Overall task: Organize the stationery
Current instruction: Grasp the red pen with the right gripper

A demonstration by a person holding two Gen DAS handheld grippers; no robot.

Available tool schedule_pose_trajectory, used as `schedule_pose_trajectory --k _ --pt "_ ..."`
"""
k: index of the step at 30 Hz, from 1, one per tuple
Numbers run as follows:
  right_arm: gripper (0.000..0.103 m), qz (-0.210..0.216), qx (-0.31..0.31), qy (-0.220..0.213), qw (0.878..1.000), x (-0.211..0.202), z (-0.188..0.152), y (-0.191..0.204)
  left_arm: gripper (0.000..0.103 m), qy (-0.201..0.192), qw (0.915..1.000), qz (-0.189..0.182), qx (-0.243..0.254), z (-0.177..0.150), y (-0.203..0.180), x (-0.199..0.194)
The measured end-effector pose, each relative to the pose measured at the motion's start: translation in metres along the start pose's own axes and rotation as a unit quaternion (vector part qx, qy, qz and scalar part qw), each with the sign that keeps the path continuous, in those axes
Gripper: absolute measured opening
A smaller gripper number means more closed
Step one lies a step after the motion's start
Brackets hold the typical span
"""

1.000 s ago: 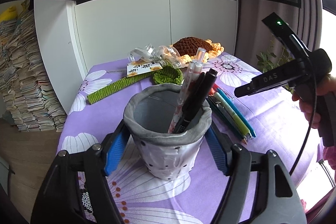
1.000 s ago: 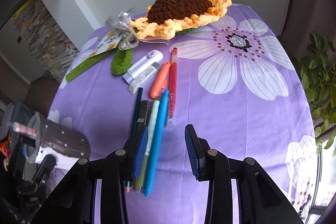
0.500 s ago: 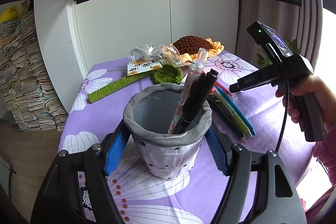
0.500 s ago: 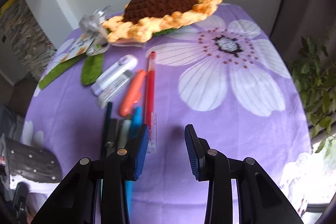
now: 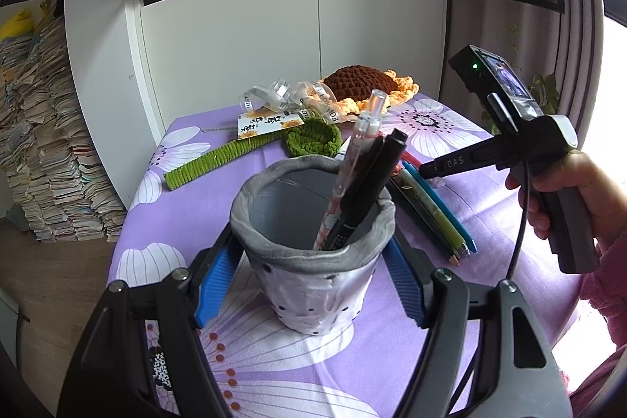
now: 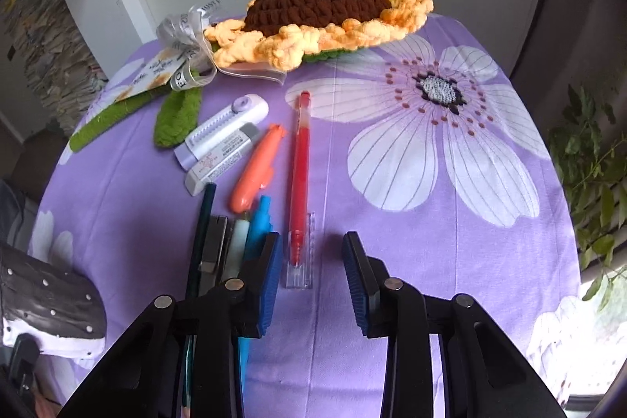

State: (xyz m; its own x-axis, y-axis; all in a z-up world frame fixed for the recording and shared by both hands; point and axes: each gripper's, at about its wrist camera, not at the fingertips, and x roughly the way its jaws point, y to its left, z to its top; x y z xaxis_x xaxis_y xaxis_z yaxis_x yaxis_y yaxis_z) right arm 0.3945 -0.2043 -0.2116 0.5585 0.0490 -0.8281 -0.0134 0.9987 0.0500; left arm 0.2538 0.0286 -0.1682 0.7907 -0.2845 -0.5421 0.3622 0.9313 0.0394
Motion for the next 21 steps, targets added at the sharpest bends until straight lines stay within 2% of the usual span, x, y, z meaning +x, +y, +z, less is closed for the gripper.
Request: schedule_pose_trajectory --k 1,3,6,14,17,21 --pt "0.015 0.0 -0.006 -0.002 1.0 0.001 0.001 0.001 0.07 0.0 1.0 0.0 0.0 0.0 0.0 0.0" --pt "0.015 -0.013 -0.016 0.0 1.0 0.001 0.002 0.003 0.07 0.0 1.0 0.001 0.0 0.0 0.0 0.0" --pt "0.015 0.003 -0.011 -0.006 1.0 -0.011 -0.001 0.002 0.07 0.001 1.0 0.0 0.001 0.0 0.0 0.0" --pt "0.015 0.024 -0.028 -0.064 0.997 -0.084 -0.008 0.002 0.071 0.001 1.0 -0.001 -0.002 -0.001 0.001 -0.001" --pt "0.015 0.032 -0.047 -0.071 0.996 -0.1 -0.011 0.007 0.071 0.002 1.0 -0.001 -0.004 -0.001 0.001 -0.001" --pt "0.015 0.018 -0.057 -0.062 0.996 -0.103 -0.019 0.008 0.071 0.002 1.0 -0.002 -0.005 -0.001 0.0 -0.002"
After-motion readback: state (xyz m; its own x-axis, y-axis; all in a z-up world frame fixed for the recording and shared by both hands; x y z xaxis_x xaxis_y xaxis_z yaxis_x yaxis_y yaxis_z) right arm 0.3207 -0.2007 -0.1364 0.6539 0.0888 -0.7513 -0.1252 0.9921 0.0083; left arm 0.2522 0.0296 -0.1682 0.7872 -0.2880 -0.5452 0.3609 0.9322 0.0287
